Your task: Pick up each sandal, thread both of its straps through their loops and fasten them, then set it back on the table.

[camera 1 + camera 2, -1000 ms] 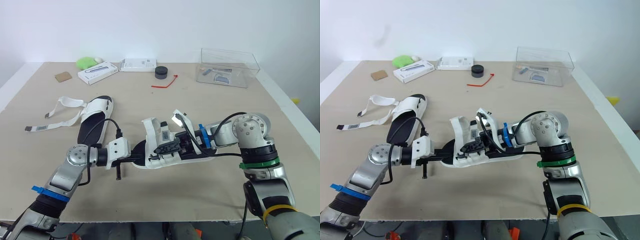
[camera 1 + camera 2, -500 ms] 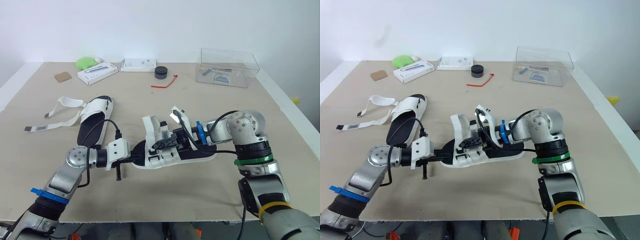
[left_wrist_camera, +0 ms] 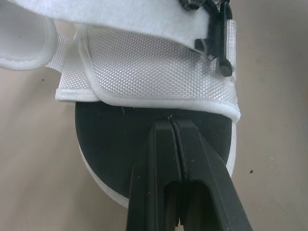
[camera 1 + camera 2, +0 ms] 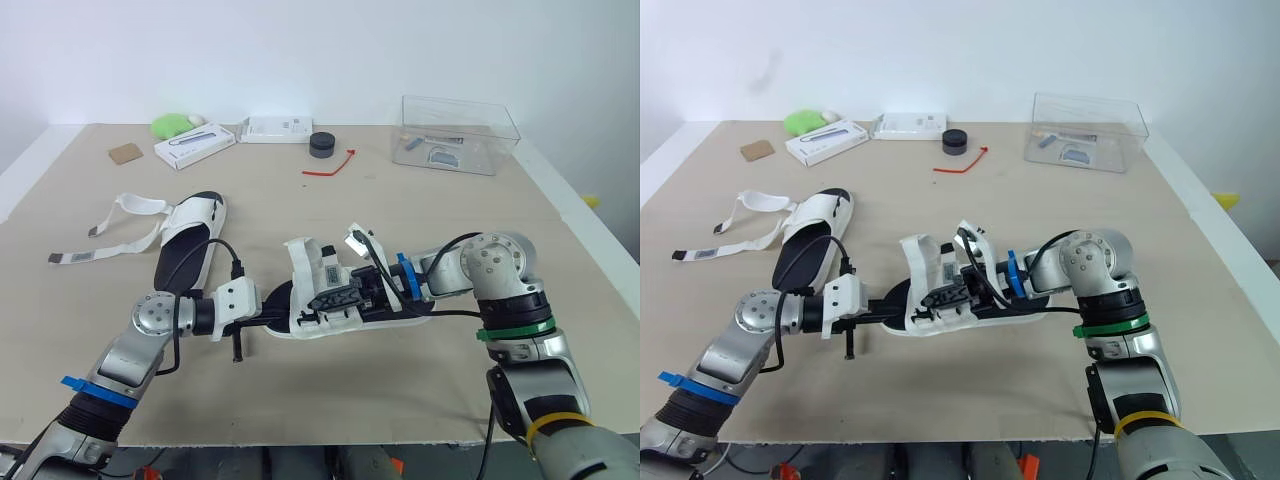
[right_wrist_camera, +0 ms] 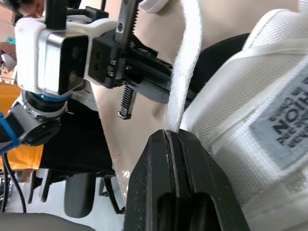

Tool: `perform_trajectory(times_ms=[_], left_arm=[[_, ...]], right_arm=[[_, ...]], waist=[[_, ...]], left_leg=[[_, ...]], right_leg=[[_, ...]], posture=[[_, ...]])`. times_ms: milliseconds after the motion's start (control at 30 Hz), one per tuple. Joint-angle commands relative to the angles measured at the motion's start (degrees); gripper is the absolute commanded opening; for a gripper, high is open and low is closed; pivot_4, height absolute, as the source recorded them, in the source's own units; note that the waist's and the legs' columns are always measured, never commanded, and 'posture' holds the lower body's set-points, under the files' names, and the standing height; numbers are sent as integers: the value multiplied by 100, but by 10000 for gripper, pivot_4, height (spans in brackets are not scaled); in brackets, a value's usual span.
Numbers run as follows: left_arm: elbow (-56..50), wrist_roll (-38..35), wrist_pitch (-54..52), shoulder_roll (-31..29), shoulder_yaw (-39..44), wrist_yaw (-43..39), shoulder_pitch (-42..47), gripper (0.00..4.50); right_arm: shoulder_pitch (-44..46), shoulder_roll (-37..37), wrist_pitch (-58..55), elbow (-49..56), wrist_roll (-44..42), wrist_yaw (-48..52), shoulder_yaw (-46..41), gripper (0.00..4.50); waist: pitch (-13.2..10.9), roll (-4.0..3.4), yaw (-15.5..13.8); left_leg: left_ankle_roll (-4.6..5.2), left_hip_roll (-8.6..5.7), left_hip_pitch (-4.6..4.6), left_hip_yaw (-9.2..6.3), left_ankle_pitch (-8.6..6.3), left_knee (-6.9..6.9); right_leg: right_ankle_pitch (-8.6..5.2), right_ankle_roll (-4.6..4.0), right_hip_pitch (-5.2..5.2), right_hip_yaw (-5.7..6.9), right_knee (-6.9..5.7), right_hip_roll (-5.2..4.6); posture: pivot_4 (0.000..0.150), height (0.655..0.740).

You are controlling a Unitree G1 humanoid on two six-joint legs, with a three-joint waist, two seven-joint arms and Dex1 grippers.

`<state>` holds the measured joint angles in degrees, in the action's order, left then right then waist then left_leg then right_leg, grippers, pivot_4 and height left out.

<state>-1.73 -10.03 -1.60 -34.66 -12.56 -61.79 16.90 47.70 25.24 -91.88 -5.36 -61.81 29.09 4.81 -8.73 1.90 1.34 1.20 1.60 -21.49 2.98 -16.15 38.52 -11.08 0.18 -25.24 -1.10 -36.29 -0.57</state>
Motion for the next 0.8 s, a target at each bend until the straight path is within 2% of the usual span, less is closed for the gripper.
perform_trajectory(times_ms=[33, 400, 600, 800], left_arm=[[191, 221, -194, -100, -238, -95, -198, 0], [206, 228, -194, -116, -229, -90, -214, 0], [213, 241, -187, -115, -238, -79, -215, 0], [201, 245, -190, -120, -242, -65, -231, 0]], right_arm=[[8, -3, -62, -149, -760, -372, -10, 263], [96, -197, -62, -946, -2456, -2059, -274, 263], [-135, -11, -62, -809, -2744, -2557, -113, 263], [-295, 176, -62, -437, -2686, -2612, -7, 263]], waist=[[0, 0, 0], [0, 0, 1], [0, 0, 2], [3, -3, 1]], left_leg=[[0, 0, 0, 0, 0, 0], [2, 1, -1, 0, -1, -1], [2, 3, -3, 0, -1, -1], [12, 3, -4, 0, -7, -1]], right_leg=[[0, 0, 0, 0, 1, 0], [-1, 0, 1, -1, 2, 2], [-2, 2, 1, -1, 4, 2], [-16, 25, 1, -1, 8, 2]], posture=[[1500, 7400], [1500, 7400], [1500, 7400], [1500, 7400]])
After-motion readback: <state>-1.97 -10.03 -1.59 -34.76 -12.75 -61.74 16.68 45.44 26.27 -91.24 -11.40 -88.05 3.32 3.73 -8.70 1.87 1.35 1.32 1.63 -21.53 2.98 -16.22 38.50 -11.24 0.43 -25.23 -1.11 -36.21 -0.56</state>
